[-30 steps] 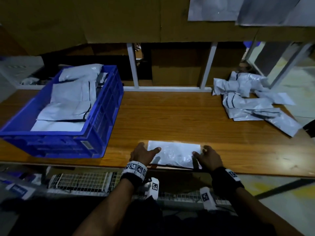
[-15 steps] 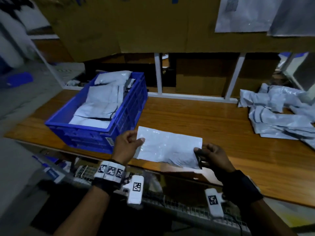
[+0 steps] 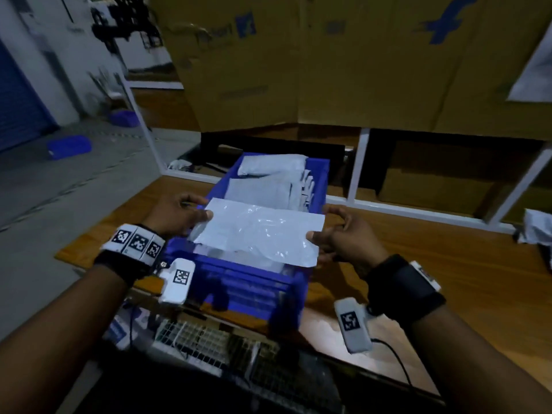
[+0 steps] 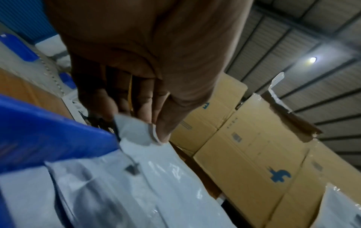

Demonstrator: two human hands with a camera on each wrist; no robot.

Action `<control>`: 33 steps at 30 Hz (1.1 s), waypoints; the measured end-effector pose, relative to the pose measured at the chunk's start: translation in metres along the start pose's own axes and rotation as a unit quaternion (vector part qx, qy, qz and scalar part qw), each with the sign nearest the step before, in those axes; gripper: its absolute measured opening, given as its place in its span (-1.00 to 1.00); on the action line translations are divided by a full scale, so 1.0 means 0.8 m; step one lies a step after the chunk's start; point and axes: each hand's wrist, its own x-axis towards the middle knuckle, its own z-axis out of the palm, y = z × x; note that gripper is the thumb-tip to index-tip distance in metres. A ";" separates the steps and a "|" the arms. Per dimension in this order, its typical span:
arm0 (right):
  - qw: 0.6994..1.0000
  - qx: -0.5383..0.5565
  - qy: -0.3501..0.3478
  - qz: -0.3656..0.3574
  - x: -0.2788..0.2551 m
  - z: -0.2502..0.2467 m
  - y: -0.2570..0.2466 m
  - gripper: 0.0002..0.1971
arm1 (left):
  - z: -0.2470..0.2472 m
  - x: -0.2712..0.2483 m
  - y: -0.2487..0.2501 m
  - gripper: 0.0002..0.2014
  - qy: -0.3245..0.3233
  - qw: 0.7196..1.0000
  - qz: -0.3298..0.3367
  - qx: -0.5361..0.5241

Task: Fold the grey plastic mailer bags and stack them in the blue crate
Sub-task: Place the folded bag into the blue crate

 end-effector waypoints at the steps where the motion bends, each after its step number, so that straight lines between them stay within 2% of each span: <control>1: 1.000 -0.019 0.005 0.001 0.015 0.019 -0.005 -0.30 | -0.012 0.019 -0.007 -0.68 -0.016 1.000 -0.004 0.011; 6: 0.987 -0.151 0.038 0.043 0.063 0.076 -0.013 -0.39 | -0.048 0.083 -0.038 -0.70 -0.088 0.992 -0.010 0.085; 9: 0.974 -0.208 0.026 0.091 0.074 0.092 -0.007 -0.50 | -0.047 0.103 -0.056 -0.66 -0.119 0.988 -0.013 0.102; 14: 0.966 -0.216 0.040 0.137 0.095 0.113 -0.003 -0.55 | -0.046 0.123 -0.074 -0.67 -0.132 0.986 0.013 0.102; 20: 0.940 -0.291 0.005 0.176 0.118 0.133 0.008 -0.55 | -0.049 0.136 -0.082 -0.70 -0.166 0.983 0.023 0.072; 23: 0.919 -0.343 -0.039 0.190 0.123 0.136 0.004 -0.47 | -0.049 0.135 -0.081 -0.70 -0.174 0.982 0.027 0.065; 27: 0.891 -0.411 -0.072 0.181 0.126 0.135 -0.005 -0.50 | -0.045 0.128 -0.083 -0.69 -0.169 0.983 0.038 0.064; 31: 0.828 -0.544 -0.068 0.122 0.123 0.130 -0.013 -0.53 | -0.041 0.121 -0.080 -0.69 -0.162 0.983 0.047 0.068; 33: 0.830 -0.543 -0.062 0.111 0.123 0.126 -0.012 -0.59 | -0.040 0.119 -0.079 -0.67 -0.160 0.983 0.051 0.079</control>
